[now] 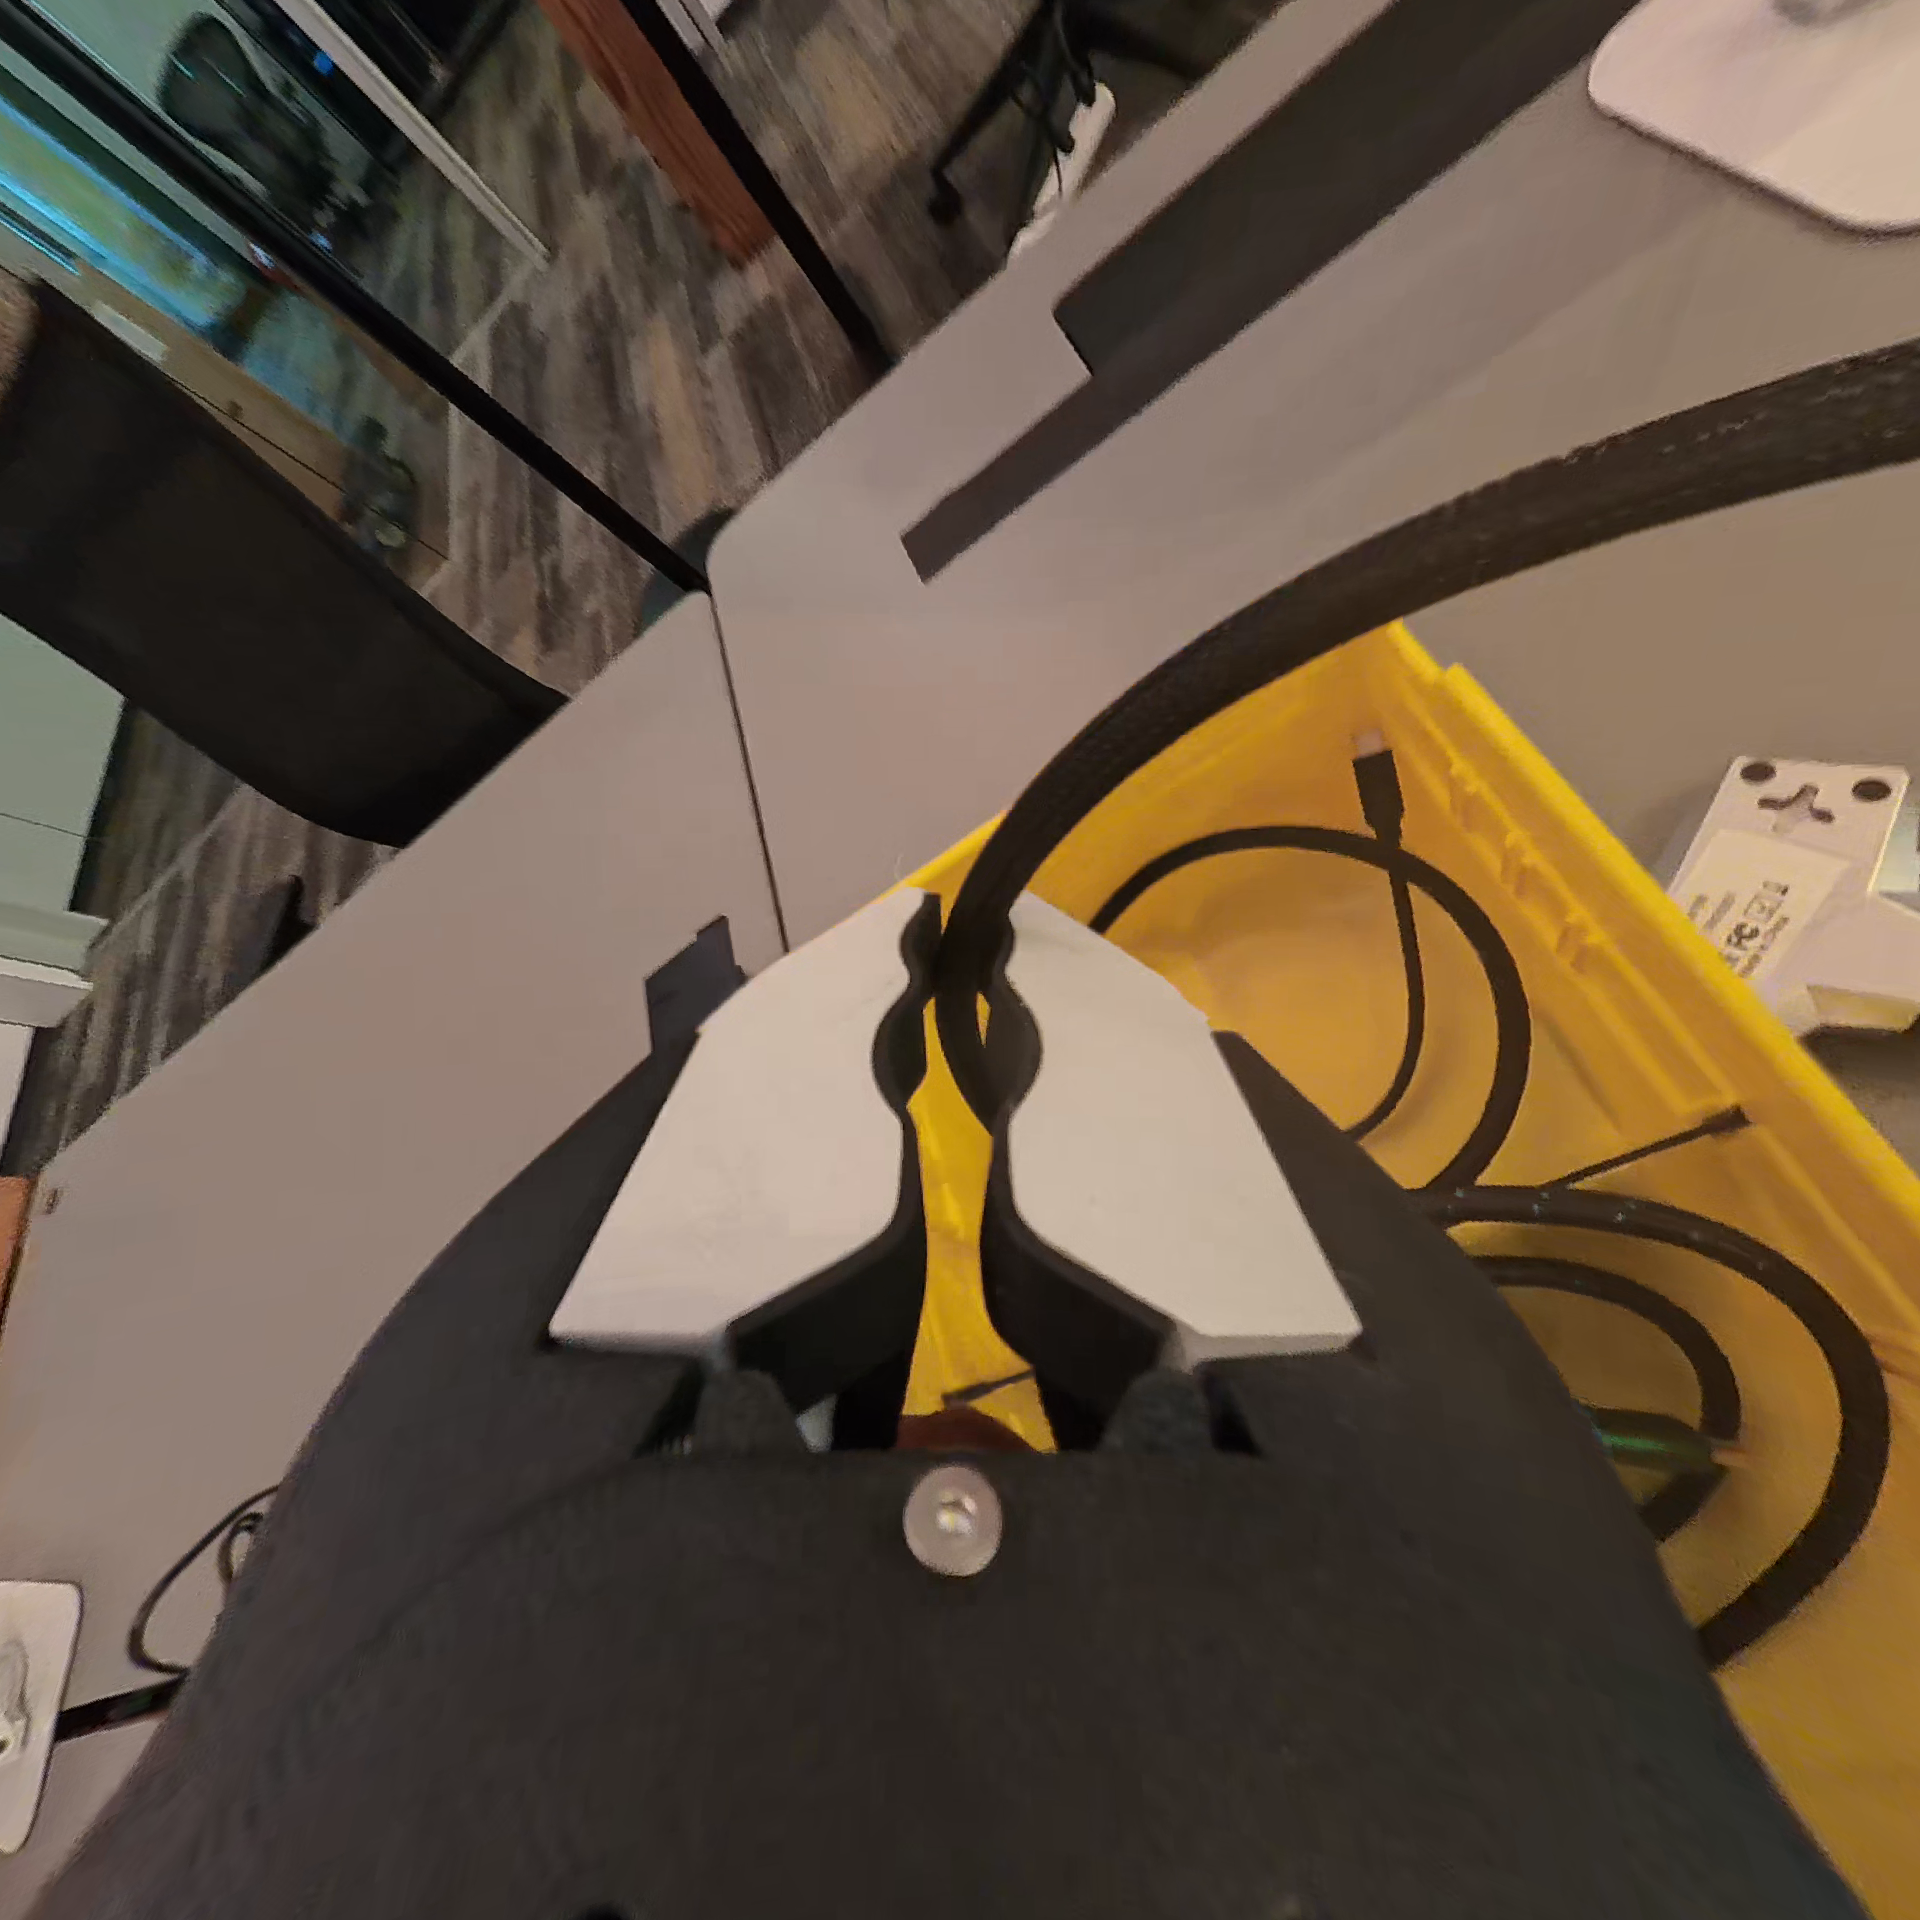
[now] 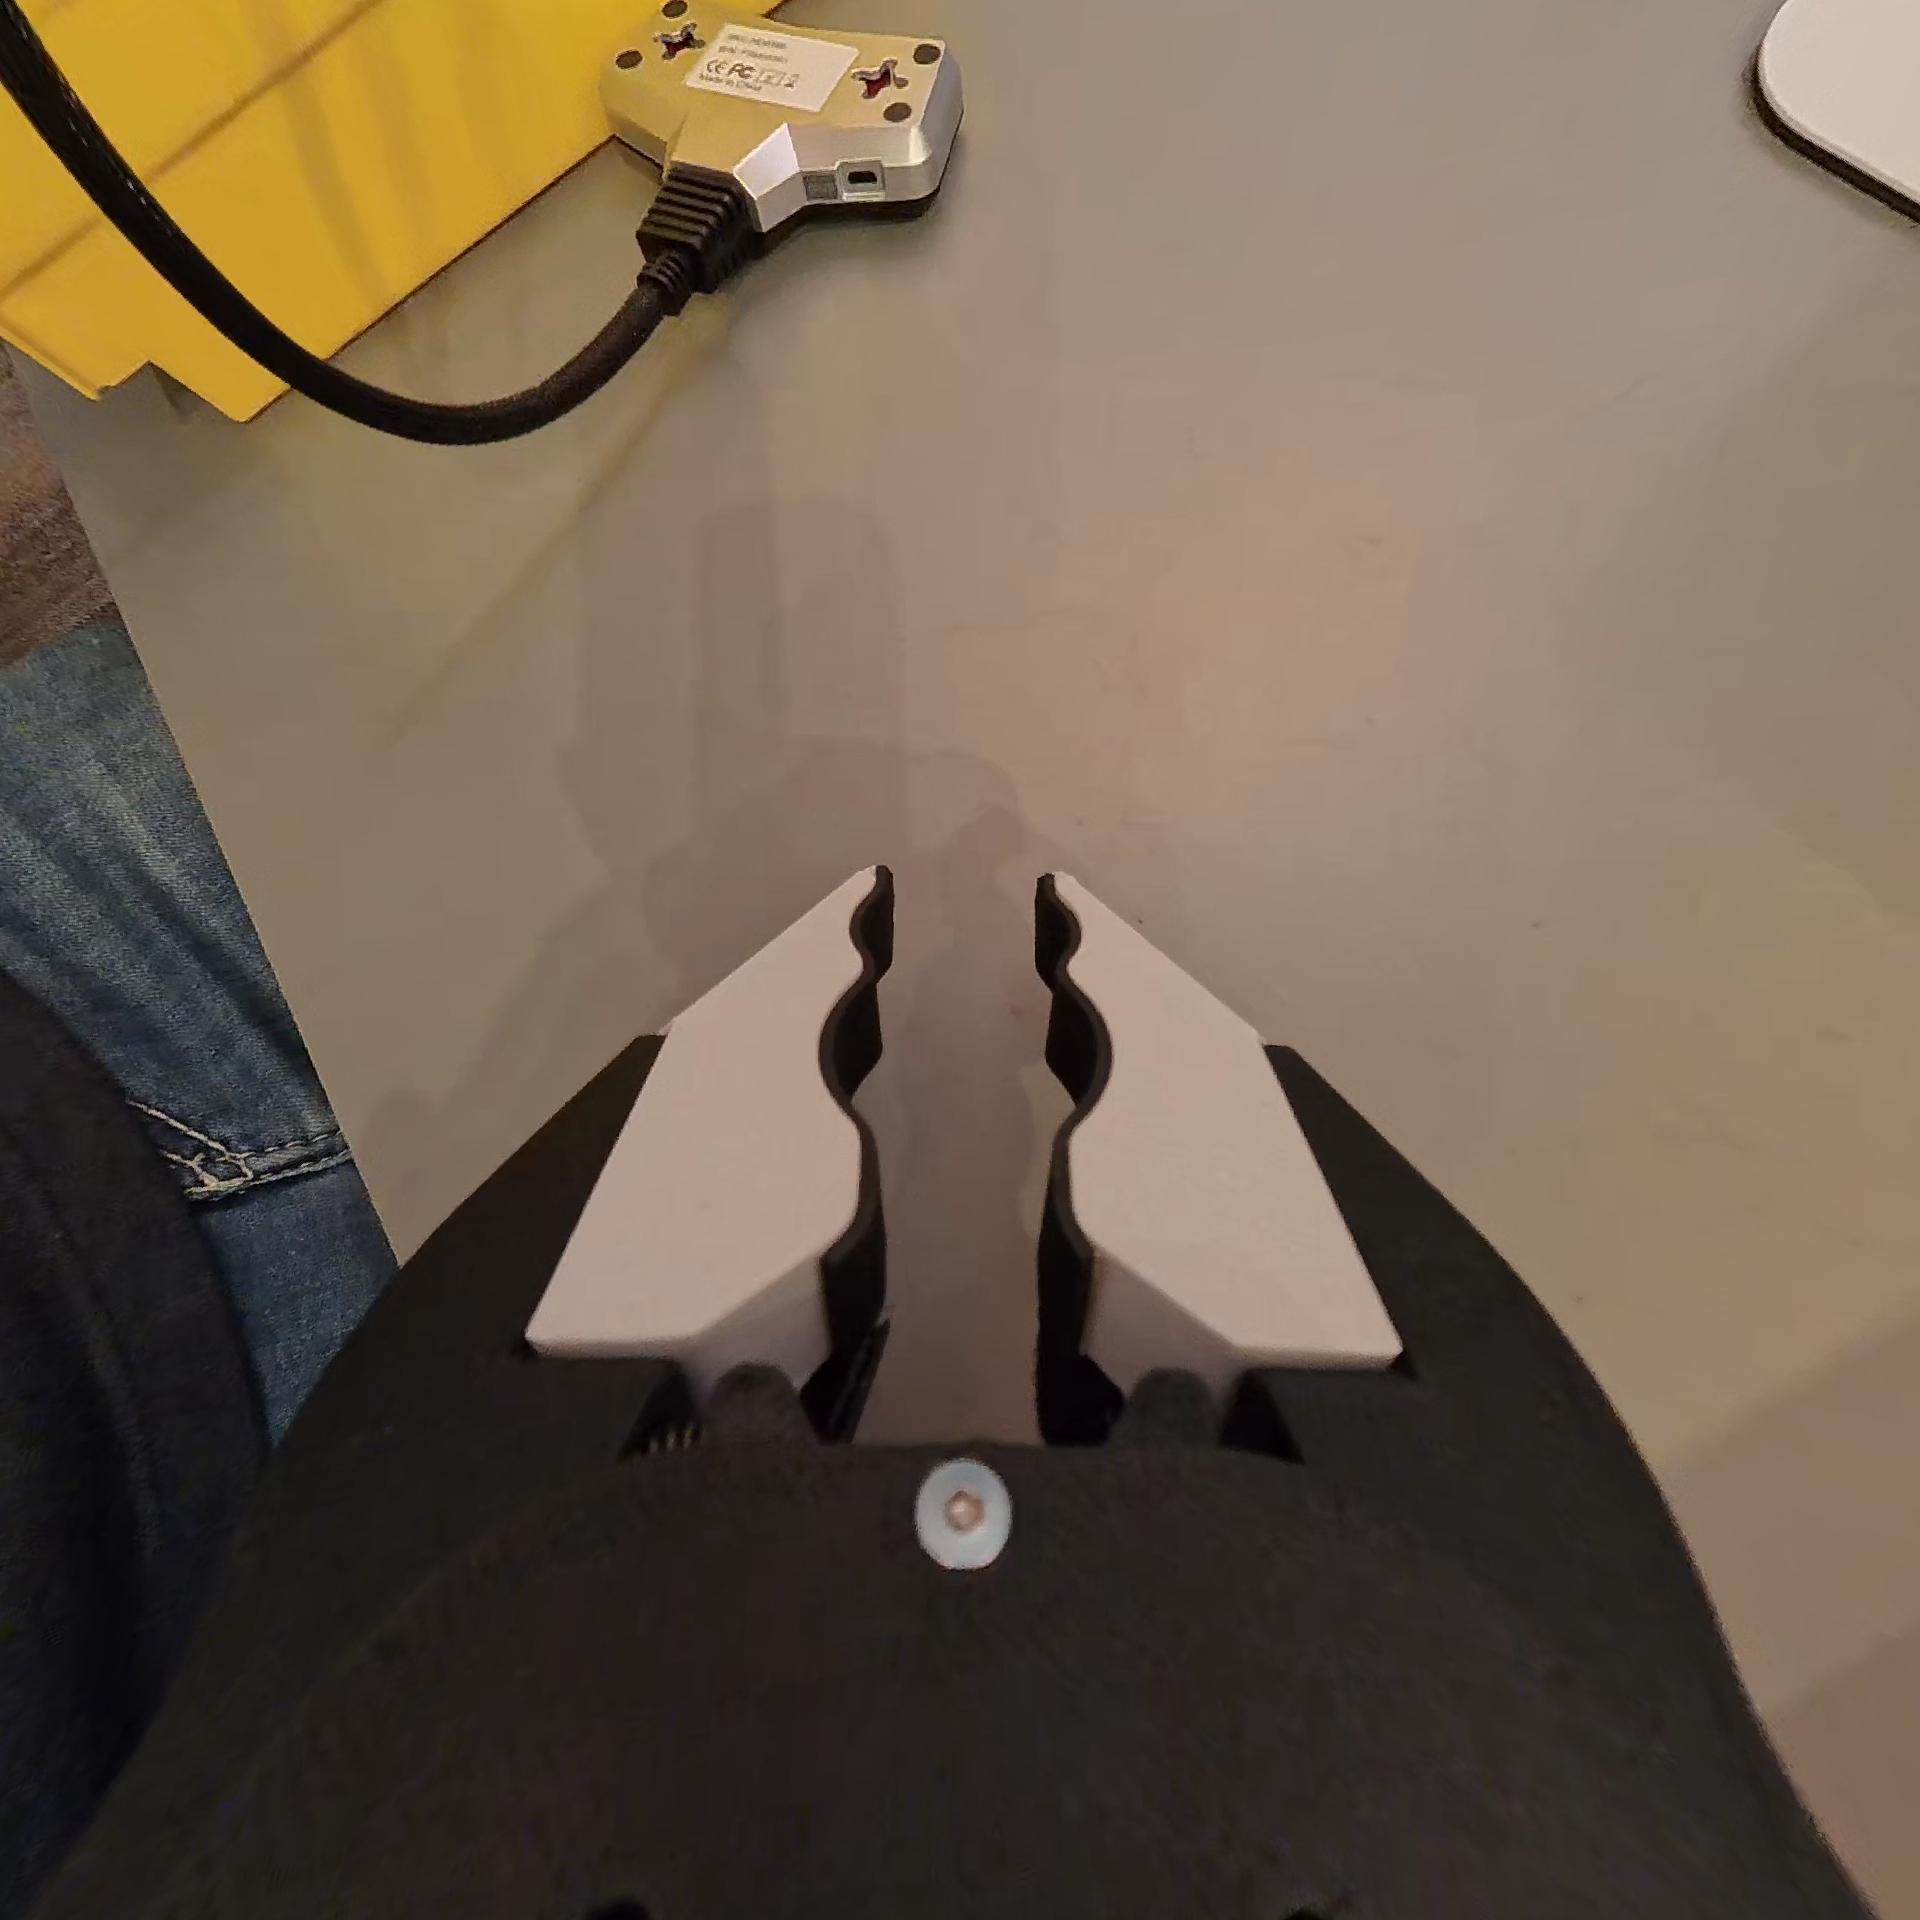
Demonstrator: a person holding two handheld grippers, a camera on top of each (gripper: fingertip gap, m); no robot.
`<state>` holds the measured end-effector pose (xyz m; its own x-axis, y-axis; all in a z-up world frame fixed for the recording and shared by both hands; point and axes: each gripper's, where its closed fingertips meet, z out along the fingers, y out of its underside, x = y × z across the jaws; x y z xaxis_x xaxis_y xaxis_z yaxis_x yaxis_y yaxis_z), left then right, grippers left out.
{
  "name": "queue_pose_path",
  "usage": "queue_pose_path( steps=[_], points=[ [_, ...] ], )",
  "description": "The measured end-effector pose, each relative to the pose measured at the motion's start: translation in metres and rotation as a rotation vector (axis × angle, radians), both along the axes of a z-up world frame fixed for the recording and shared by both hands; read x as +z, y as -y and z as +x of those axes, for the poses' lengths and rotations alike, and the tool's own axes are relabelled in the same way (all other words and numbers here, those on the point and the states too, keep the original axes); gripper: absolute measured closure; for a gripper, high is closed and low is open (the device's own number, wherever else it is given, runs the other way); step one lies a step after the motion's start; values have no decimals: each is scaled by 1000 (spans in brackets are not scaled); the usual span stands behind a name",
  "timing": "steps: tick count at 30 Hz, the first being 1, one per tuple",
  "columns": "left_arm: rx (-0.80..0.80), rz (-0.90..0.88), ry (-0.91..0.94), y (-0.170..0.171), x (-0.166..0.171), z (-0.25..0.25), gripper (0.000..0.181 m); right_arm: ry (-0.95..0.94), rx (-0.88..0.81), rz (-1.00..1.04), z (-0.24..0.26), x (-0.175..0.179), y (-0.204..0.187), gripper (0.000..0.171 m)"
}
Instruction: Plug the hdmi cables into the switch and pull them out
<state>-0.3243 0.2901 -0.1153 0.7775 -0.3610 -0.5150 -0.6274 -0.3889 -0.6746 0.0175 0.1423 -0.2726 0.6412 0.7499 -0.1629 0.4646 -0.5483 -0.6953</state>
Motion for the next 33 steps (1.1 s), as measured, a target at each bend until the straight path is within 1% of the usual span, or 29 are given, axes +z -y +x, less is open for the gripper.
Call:
queue_pose_path(
  steps=[5,15,23,29,33],
  points=[
    [-6,128,3,2,38,9,176,2,-7,2,2,0,0,146],
    [-68,368,-50,16,112,50,176,8,-5,-3,2,-2,0,146],
    [-87,454,-64,11,145,70,176,2,-14,-3,4,-1,0,146],
    [-121,522,-167,5,182,91,176,2,-10,-2,3,-1,0,146],
    [-154,566,-202,9,206,110,176,-2,-15,0,4,1,-1,146]
  ],
)
